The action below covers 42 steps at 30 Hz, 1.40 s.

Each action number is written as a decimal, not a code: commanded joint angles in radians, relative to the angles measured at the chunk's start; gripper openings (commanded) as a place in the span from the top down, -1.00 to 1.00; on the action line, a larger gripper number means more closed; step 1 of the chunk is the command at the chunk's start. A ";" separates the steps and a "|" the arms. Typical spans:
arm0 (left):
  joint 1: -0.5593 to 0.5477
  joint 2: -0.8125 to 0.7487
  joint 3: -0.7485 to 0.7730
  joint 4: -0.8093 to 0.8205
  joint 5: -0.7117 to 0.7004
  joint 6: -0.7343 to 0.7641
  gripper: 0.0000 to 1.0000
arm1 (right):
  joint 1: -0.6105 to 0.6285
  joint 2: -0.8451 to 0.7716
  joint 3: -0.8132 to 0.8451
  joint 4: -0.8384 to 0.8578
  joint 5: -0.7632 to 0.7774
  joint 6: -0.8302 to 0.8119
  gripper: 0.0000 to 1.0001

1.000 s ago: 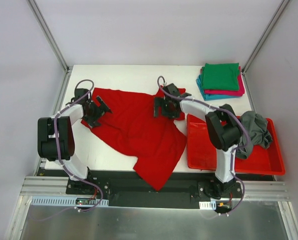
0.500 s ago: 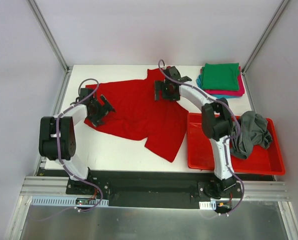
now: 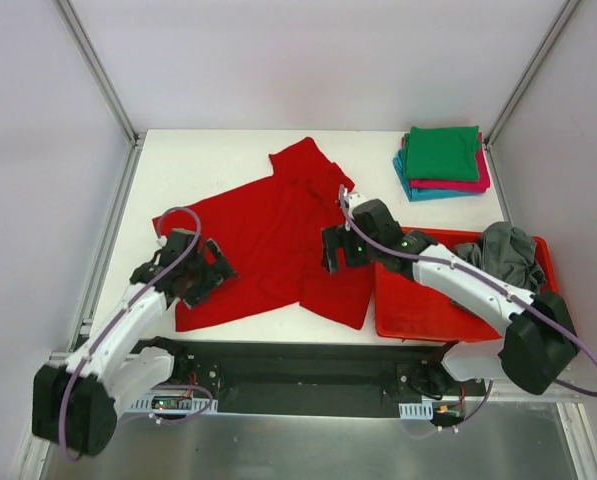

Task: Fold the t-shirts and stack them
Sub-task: Flatten out the tshirt

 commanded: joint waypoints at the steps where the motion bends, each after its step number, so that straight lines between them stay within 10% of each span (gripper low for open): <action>1: 0.006 -0.192 0.029 -0.153 -0.161 -0.045 -0.98 | 0.014 -0.062 -0.121 0.131 -0.100 0.026 -0.93; 7: 0.089 -0.141 0.075 -0.164 -0.296 0.007 -0.98 | 0.155 0.018 -0.078 0.162 -0.154 -0.106 -0.93; 21: 0.336 0.459 0.423 0.049 -0.093 0.183 -0.98 | 0.384 0.664 0.376 0.459 -0.424 -0.109 -0.93; 42: 0.374 1.269 1.216 -0.219 -0.131 0.308 -0.98 | 0.385 0.631 0.106 0.642 -0.456 0.061 -0.93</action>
